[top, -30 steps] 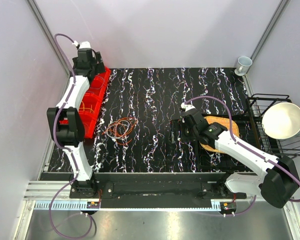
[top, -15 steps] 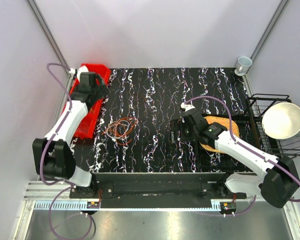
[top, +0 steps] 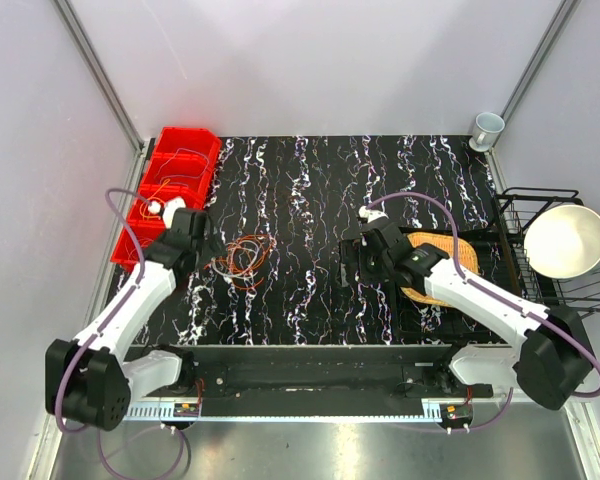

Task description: Untangle the cables

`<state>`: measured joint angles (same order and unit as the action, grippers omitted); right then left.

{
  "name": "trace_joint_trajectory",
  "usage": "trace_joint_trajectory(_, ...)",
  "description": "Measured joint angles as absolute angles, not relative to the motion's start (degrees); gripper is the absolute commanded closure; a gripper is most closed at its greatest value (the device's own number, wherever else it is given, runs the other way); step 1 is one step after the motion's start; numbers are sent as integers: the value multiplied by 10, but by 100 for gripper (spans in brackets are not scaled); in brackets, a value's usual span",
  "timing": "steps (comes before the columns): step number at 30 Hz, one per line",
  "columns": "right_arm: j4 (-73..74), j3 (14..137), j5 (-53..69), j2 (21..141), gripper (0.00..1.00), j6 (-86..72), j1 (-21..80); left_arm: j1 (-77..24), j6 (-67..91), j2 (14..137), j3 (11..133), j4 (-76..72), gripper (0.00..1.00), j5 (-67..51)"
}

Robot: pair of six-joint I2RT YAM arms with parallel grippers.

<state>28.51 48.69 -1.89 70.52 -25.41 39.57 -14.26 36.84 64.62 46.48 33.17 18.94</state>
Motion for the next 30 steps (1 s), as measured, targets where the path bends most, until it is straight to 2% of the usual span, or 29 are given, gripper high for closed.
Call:
trace_joint_trajectory(5, 285, 487, -19, 719, 1, -254, 396, -143, 391, 635, 404, 322, 7, 189)
trace_joint_trajectory(11, 285, 487, -19, 723, 1, -254, 396, -141, 420, 674, 393, 262, 8, 185)
trace_joint_trajectory(22, 285, 487, -19, 737, 1, -254, 396, -136, 453, 737, 388, 195, 15, 185)
trace_joint_trajectory(25, 286, 487, -19, 742, 1, -254, 396, -136, 456, 744, 388, 188, 20, 185)
trace_joint_trajectory(29, 286, 487, -20, 742, 1, -253, 396, -136, 464, 769, 388, 179, 35, 184)
trace_joint_trajectory(30, 286, 487, -20, 742, 1, -253, 396, -136, 466, 775, 388, 177, 50, 185)
